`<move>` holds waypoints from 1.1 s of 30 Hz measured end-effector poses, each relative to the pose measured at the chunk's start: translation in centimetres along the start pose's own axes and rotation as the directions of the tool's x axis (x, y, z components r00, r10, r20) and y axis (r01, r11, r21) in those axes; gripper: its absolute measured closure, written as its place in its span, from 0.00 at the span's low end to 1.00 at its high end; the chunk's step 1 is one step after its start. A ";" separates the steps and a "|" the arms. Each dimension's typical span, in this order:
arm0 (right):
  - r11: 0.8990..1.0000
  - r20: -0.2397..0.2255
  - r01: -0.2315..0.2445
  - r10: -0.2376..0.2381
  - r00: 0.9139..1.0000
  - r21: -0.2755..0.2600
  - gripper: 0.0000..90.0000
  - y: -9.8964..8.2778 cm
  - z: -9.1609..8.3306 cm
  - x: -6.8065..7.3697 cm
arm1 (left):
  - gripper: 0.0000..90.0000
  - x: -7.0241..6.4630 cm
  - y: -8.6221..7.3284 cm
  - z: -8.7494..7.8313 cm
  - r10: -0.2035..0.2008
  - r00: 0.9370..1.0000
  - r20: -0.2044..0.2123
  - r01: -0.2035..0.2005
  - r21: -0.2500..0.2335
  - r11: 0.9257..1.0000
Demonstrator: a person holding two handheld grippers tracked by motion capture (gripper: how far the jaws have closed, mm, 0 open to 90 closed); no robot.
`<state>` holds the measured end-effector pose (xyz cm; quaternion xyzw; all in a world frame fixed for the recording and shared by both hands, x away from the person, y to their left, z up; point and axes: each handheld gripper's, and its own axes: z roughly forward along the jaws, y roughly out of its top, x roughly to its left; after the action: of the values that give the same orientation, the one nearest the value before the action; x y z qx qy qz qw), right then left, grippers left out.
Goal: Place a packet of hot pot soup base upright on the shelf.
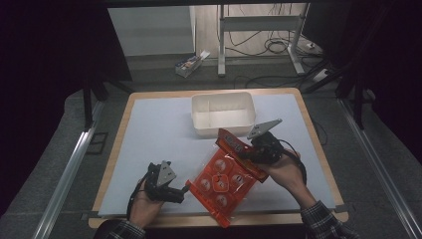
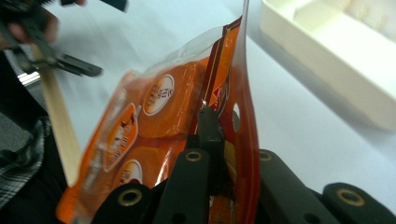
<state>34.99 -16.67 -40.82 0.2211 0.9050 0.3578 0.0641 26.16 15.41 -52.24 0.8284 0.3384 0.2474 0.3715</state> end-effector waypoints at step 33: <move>0.988 0.134 0.137 -0.126 0.983 -0.077 0.99 8.7 -7.1 -0.5 | 0.02 0.0 0.1 -0.4 -0.007 1.000 0.003 0.007 -0.040 0.999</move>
<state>36.61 -15.70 -29.75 0.1803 0.8955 0.3761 0.1554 25.92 15.58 -51.91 0.8201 0.3358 0.2514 0.3892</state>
